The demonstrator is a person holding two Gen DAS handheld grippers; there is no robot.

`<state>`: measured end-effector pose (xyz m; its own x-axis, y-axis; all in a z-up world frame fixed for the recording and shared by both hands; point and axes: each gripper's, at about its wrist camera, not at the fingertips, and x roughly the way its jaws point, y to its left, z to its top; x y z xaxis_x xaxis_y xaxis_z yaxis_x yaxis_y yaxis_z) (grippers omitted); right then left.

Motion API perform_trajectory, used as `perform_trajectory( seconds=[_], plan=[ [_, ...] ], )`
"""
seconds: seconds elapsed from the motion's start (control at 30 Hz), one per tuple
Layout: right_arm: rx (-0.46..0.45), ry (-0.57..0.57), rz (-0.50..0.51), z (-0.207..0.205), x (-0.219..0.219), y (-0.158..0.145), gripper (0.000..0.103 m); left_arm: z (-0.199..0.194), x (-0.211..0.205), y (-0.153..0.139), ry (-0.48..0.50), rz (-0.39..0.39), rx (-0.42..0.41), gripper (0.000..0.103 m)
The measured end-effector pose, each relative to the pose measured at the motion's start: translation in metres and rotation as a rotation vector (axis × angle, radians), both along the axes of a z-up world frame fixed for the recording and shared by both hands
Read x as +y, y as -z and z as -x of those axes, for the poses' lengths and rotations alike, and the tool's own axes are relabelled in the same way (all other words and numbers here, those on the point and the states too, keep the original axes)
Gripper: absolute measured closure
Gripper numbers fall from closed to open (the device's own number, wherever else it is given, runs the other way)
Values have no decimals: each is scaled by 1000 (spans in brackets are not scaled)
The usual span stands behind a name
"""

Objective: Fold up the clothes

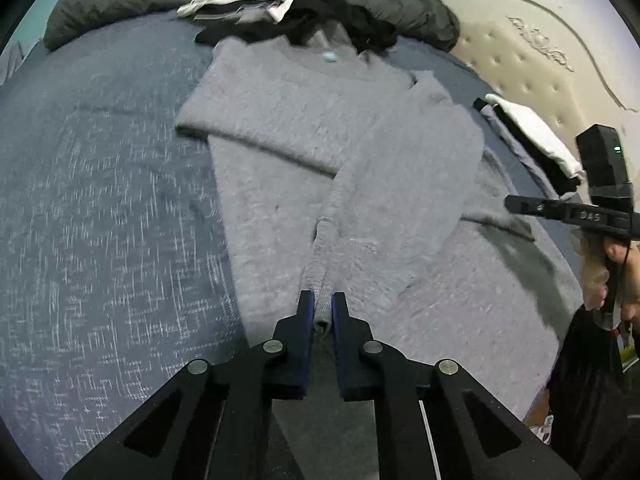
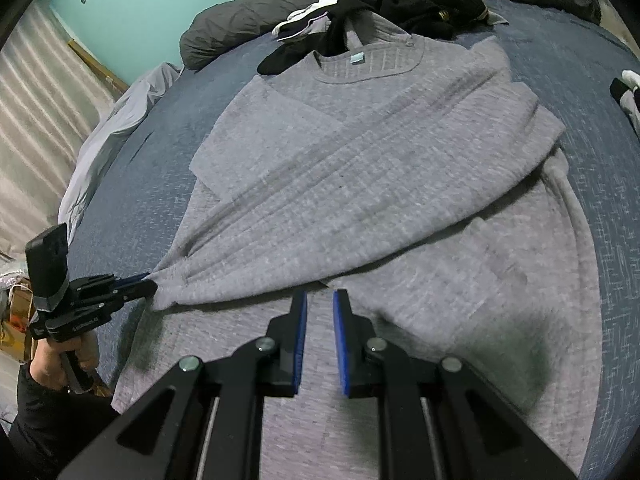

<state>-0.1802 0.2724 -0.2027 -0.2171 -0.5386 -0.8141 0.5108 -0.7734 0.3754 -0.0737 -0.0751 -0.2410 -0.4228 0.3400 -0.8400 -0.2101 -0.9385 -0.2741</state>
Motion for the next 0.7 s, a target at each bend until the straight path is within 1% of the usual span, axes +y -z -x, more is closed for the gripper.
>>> perform_trajectory(
  seconds=[0.03, 0.13, 0.2, 0.23, 0.3, 0.37, 0.43, 0.47, 0.6, 0.7],
  plan=[
    [-1, 2, -2, 1, 1, 0, 91, 0, 0, 1, -6, 13, 0, 91],
    [14, 12, -19, 7, 8, -4, 91, 3, -3, -3, -35, 25, 21, 83],
    [29, 20, -33, 12, 14, -8, 91, 5, -5, -11, -58, 12, 53, 54],
    [40, 28, -44, 17, 18, -10, 91, 7, -5, -13, -68, 2, 64, 52],
    [74, 59, -80, 30, 32, -15, 89, 12, -3, -14, -78, -22, 82, 51],
    [110, 96, -119, 45, 48, -18, 75, 19, 4, -13, -68, -8, 91, 51],
    [136, 146, -158, 64, 69, -19, 70, 25, 11, -11, -58, 19, 105, 42],
    [148, 172, -177, 74, 79, -19, 70, 28, 14, -8, -59, 29, 108, 37],
    [173, 230, -251, 105, 105, -12, 68, 40, 26, 3, -53, 73, 86, 36],
    [188, 239, -310, 126, 112, -2, 67, 48, 33, 12, -46, 116, 68, 35]
  ],
)
